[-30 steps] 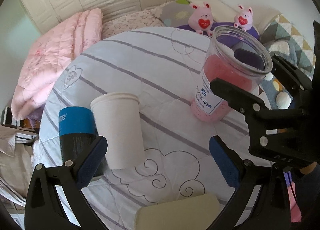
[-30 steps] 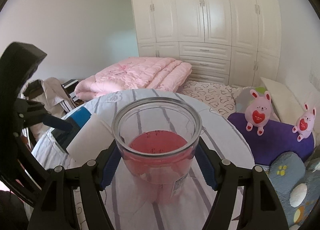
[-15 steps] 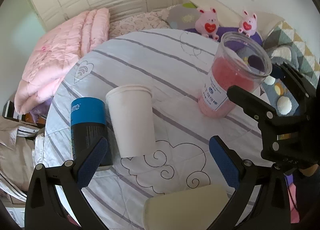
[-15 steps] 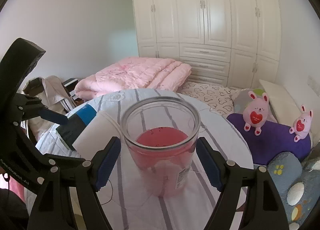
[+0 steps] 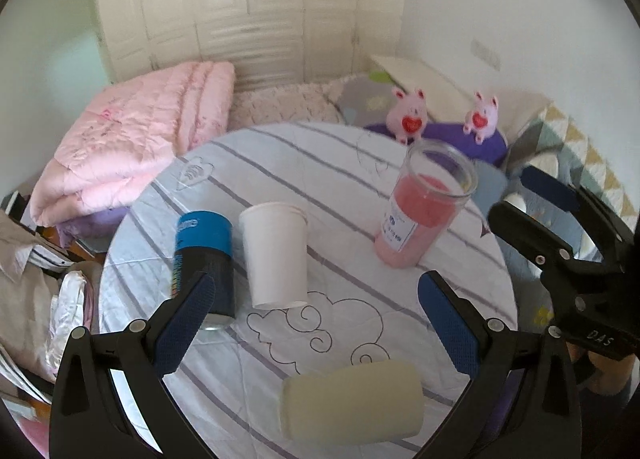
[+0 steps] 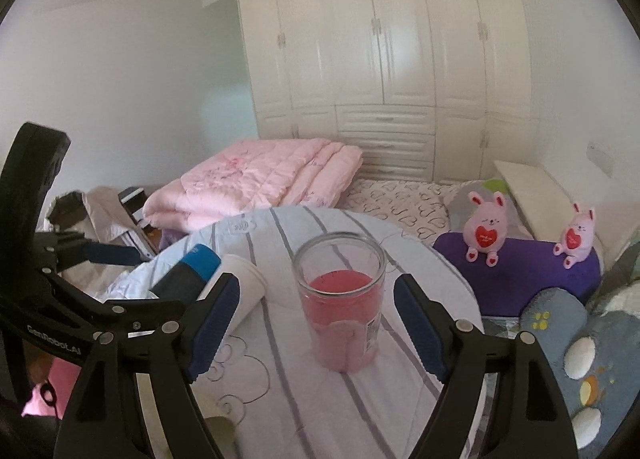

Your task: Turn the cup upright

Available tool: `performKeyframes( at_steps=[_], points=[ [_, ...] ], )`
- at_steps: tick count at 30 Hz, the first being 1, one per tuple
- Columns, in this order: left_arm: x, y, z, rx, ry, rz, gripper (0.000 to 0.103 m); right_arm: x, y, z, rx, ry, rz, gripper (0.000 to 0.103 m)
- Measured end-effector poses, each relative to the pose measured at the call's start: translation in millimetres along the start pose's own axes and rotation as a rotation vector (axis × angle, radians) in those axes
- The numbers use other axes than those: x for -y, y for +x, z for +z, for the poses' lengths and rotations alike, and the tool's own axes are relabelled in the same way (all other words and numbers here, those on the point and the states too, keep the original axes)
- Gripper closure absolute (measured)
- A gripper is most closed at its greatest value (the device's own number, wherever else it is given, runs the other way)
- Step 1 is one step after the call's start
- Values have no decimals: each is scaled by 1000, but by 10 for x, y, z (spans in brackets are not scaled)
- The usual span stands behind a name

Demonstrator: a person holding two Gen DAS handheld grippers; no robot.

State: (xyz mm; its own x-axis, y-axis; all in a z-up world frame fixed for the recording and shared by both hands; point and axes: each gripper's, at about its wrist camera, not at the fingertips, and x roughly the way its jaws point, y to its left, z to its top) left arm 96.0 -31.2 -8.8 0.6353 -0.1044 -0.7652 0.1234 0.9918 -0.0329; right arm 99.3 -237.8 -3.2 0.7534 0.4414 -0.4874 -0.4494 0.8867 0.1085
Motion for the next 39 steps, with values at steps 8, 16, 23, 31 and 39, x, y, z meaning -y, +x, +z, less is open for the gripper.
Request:
performKeyframes(
  at_steps=[8,16,23,31,39],
  points=[
    [14,-387,-203,141,-32,-5,0,-186,-369,-5,59,35,-70,21],
    [71,-540,-411,185,-41,2,0,-341,-540,-125,67,18,-174,20],
    [85,-625,-552,235,-66,-24,0,-320,-592,-205,76,33,-184,20],
    [148,-743,-589,341,-46,50,0,-417,-675,-295,134,9,-194,20],
    [173,-708,-593,353,-26,94,0,-479,-640,-294,146,-20,-226,20]
  ],
)
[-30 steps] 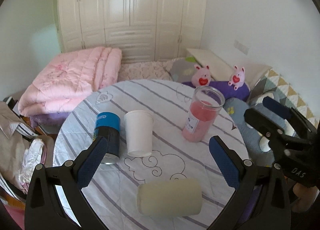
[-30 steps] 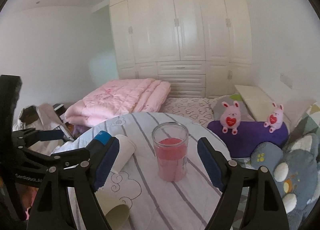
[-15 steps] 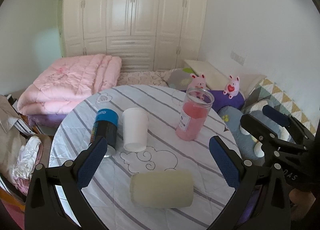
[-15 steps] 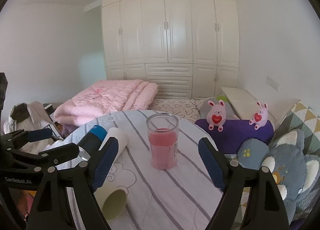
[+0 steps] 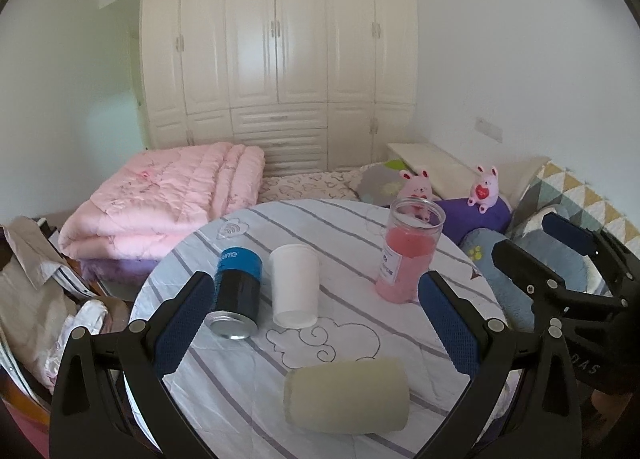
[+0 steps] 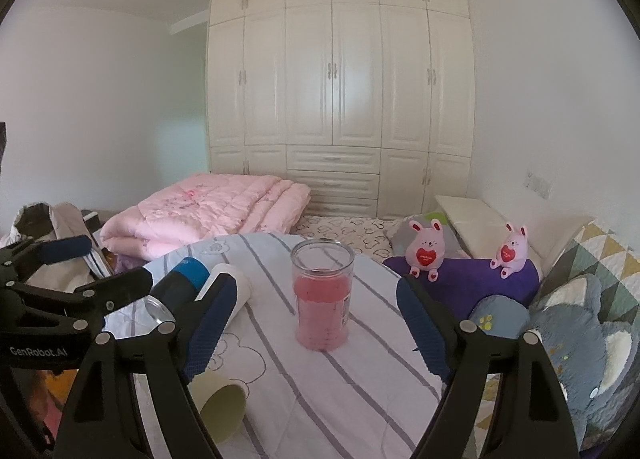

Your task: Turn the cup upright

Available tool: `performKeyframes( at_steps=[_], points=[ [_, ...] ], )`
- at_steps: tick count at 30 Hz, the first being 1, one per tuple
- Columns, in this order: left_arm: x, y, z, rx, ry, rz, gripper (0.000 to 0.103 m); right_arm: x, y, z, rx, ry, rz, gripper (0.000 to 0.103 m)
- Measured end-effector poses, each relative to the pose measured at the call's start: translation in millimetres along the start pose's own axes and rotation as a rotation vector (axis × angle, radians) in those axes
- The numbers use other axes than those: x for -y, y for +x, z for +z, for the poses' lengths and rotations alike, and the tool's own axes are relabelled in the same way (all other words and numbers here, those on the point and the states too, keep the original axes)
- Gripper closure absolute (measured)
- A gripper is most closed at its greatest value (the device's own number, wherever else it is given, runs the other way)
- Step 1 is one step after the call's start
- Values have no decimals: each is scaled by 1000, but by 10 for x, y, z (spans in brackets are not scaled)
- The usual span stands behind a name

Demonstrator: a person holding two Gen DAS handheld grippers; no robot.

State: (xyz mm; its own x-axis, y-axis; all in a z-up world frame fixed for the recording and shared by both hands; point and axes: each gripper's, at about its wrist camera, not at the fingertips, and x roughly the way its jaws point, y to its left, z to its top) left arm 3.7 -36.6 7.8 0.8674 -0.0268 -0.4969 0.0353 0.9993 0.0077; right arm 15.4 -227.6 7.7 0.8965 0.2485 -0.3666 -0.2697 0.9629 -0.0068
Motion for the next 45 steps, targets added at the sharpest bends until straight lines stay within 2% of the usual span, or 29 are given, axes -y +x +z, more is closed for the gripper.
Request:
performKeyframes(
  at_steps=[45],
  points=[
    [91,206,-5,-27,19,-45,0,12,130,-22,-47,-1,-28,20]
  ],
)
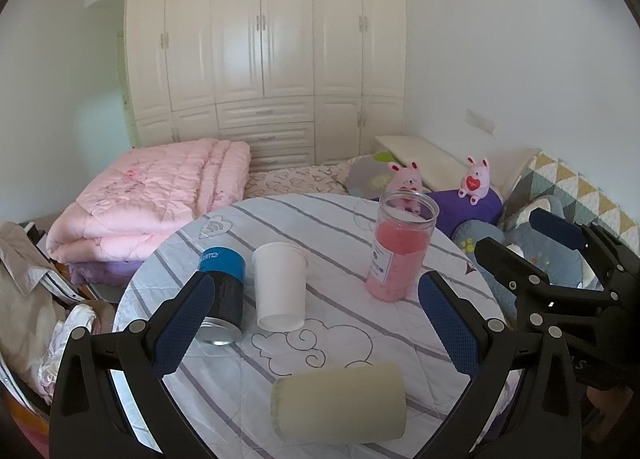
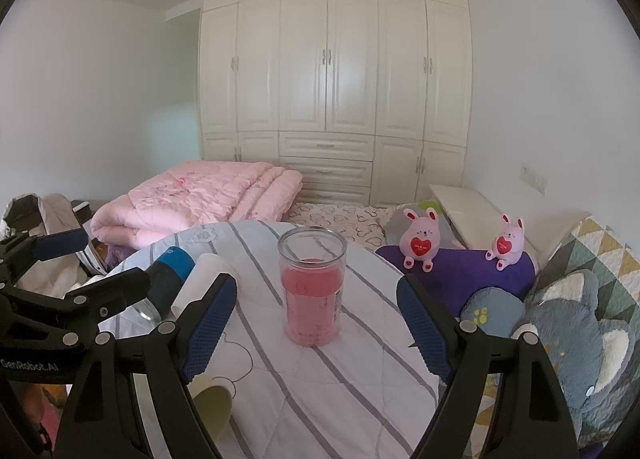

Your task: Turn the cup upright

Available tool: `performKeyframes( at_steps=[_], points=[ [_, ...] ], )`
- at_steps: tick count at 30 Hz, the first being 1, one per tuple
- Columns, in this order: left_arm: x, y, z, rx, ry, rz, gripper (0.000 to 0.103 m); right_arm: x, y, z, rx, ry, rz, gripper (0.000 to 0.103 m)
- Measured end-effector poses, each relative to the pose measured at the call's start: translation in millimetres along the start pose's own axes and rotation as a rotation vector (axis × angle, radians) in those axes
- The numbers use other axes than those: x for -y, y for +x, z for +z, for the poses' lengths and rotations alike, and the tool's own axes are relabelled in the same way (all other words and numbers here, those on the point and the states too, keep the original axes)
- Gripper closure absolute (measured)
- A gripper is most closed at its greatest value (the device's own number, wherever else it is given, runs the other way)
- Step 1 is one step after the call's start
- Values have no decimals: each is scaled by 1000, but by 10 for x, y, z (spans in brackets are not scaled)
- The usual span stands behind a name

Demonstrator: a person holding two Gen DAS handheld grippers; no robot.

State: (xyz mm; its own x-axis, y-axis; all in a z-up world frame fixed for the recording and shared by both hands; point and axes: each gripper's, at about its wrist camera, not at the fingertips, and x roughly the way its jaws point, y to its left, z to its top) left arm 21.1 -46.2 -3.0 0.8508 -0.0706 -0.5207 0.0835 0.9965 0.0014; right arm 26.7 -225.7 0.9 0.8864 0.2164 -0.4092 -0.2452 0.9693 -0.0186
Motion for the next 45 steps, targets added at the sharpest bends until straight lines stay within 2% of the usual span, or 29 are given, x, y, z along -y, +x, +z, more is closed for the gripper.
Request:
performKeyframes(
  at_steps=[29,45],
  points=[
    [-2,71,-29,37,28,40,0,37,104,-4,-39,13,-9,20],
    [14,174,-43,-21,31,2,0,44,219,3,-71,14,-23,20]
  ],
)
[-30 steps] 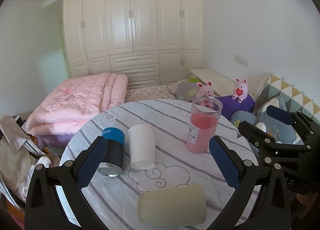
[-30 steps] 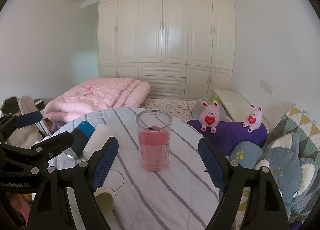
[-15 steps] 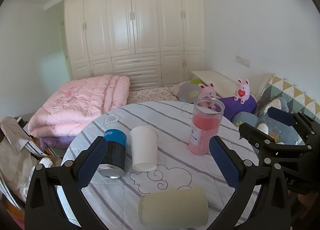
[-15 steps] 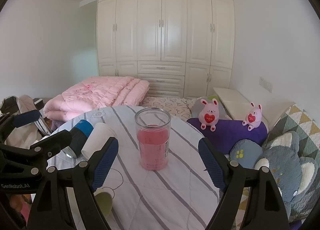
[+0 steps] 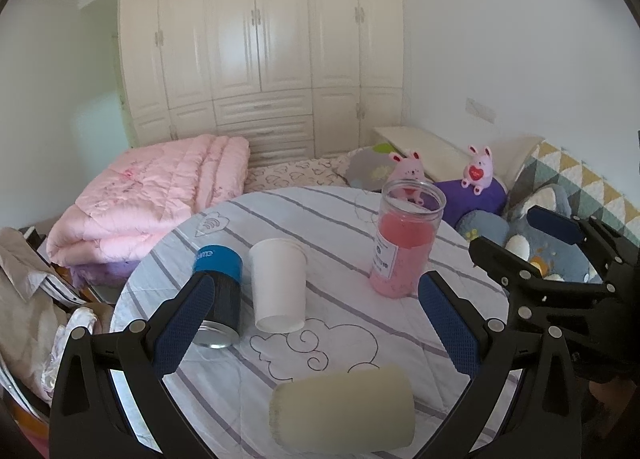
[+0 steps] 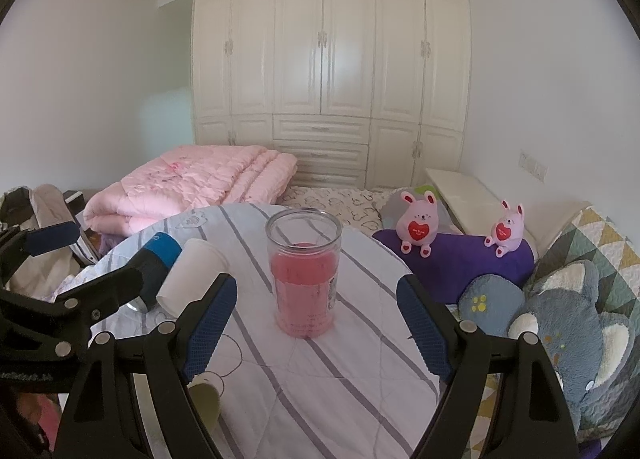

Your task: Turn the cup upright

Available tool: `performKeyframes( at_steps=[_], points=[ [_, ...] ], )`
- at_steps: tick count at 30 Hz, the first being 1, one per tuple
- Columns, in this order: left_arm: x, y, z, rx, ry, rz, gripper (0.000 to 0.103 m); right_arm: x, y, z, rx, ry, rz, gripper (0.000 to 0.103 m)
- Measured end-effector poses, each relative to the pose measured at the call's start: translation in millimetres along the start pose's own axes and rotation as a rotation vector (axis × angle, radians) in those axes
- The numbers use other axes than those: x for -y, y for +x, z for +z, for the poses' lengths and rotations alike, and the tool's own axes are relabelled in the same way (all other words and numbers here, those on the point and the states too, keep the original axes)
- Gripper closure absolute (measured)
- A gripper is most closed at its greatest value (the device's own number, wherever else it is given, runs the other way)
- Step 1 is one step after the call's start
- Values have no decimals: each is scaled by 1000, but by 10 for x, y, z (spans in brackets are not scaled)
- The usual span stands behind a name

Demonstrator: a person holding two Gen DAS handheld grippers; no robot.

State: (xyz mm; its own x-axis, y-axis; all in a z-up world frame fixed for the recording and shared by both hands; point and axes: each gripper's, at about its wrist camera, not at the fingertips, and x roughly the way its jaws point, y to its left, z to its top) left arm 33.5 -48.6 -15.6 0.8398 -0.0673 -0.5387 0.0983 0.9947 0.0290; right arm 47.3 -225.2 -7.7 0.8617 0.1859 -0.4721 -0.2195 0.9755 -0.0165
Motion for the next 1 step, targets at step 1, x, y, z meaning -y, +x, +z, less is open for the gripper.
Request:
performKeyframes(
  at_steps=[1],
  points=[
    [2,3,7,-1,-1,2,0,6,20,2,-4,3,-1,20]
  ],
)
